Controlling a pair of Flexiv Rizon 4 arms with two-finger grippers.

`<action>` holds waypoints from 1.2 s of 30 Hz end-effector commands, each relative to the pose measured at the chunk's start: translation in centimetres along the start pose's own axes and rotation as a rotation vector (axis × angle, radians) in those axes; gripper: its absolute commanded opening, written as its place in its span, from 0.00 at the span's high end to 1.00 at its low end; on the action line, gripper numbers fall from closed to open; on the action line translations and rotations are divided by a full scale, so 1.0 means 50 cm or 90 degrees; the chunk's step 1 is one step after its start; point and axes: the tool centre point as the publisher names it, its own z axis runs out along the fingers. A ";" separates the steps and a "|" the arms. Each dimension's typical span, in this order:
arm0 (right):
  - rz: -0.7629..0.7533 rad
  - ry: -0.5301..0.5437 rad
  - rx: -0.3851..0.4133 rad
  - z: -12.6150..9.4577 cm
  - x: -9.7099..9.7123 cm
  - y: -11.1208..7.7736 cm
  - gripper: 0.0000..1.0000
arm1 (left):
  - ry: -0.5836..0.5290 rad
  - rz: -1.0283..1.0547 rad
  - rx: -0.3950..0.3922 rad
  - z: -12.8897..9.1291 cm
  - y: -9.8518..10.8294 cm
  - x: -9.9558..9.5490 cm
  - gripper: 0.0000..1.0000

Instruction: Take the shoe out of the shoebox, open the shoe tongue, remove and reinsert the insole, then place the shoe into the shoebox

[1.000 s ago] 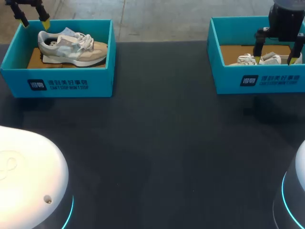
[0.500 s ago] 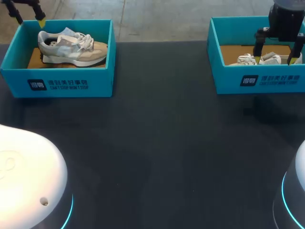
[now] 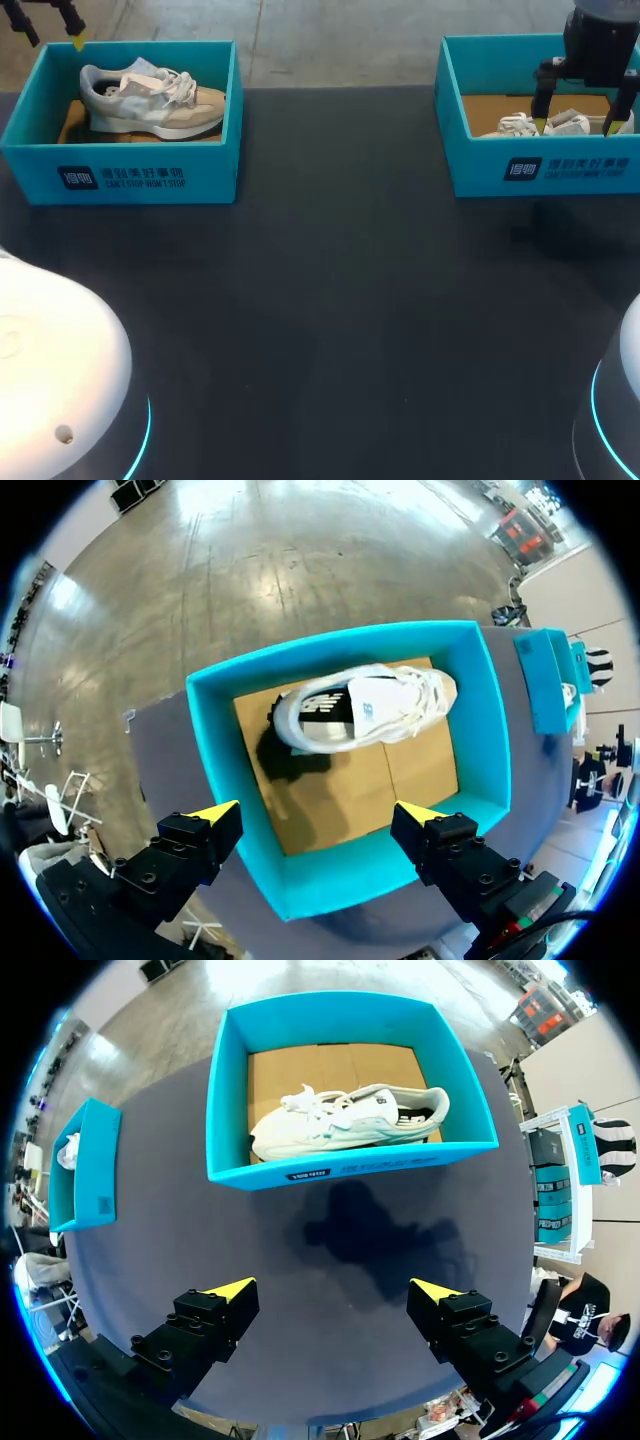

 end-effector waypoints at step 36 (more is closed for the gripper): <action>0.000 0.001 -0.002 0.001 -0.001 -0.001 0.00 | -0.047 -0.071 -0.036 0.139 -0.074 -0.037 0.00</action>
